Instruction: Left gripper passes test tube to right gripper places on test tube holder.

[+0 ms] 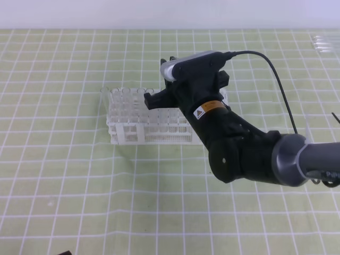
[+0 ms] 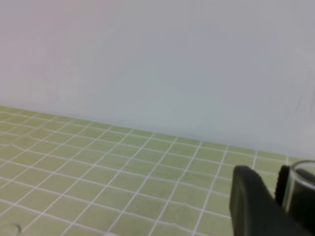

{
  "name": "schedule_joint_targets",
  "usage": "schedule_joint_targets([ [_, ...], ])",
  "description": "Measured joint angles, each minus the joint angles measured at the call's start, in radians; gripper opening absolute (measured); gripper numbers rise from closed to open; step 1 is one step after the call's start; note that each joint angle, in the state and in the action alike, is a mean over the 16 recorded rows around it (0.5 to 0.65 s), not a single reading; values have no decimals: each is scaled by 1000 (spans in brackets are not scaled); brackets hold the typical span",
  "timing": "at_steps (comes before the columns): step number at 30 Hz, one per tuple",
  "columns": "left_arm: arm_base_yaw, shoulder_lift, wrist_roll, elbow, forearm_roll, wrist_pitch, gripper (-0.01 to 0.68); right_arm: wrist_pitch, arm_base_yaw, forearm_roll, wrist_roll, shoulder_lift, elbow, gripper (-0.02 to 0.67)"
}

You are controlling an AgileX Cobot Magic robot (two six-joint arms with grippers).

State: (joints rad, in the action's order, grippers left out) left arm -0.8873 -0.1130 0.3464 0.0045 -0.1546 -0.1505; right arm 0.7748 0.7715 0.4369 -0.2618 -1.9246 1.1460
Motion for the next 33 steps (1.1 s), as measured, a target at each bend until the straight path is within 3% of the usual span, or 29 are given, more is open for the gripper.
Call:
schedule_joint_targets([
  [33, 0, -1, 0, -1, 0, -2, 0, 45, -8, -54, 9, -31, 4, 8],
])
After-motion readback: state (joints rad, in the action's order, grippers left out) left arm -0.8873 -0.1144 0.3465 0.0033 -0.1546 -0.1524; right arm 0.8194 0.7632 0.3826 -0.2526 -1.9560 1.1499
